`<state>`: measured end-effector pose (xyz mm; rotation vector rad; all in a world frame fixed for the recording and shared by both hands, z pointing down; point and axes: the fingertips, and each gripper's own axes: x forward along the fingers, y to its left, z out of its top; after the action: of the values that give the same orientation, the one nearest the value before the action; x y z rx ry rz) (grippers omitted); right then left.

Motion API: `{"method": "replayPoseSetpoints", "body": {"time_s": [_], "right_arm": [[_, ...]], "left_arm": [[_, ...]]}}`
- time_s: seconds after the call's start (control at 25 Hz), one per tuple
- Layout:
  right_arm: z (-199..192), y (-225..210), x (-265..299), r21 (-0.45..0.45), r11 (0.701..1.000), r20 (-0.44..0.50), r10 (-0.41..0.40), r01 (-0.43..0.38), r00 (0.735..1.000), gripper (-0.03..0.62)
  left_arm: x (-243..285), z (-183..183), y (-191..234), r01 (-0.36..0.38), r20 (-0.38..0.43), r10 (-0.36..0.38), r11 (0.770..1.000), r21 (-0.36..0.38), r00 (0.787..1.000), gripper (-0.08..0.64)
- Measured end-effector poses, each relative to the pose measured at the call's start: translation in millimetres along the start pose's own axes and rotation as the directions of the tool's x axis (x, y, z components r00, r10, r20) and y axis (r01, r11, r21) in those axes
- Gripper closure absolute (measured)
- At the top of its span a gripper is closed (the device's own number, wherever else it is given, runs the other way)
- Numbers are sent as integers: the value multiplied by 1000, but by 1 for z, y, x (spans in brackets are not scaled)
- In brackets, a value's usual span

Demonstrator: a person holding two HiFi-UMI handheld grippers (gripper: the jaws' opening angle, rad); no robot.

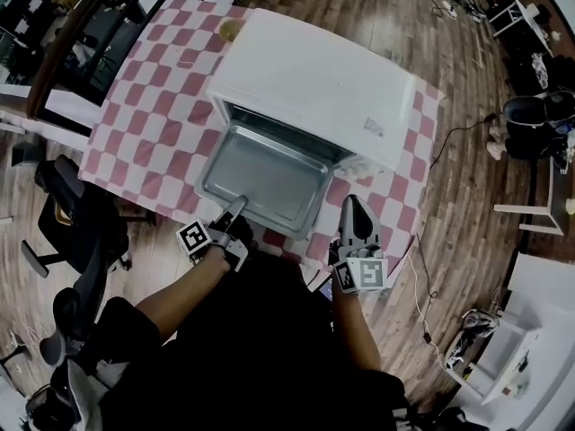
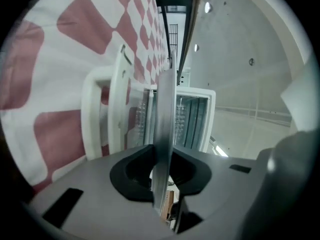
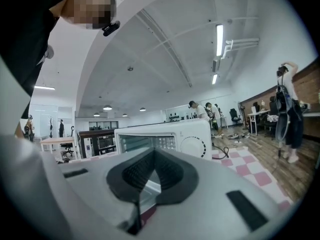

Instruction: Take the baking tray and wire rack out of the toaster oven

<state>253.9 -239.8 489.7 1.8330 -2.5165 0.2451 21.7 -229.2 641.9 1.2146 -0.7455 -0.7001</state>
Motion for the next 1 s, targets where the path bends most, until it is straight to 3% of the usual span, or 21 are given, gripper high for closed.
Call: {"method": "replayPoseSetpoints", "body": {"time_s": [0.2,0.52,0.76,1.0], "right_arm": [[-6,18,16,2,998,-10,61,-61,998,589],[-20,67,46,10,981,-26,194,-193,981,589],[-25,102,72,25,960,-21,279,-279,960,589],[-25,122,96,21,954,-19,300,-300,954,589]], "left_arm": [[-44,16,3,-26,64,27,1000,-16,998,500],[-98,79,-6,-39,203,37,999,3,979,500],[-131,127,-18,-40,249,28,998,42,968,500],[-149,183,-18,-57,281,40,997,54,959,499]]}}
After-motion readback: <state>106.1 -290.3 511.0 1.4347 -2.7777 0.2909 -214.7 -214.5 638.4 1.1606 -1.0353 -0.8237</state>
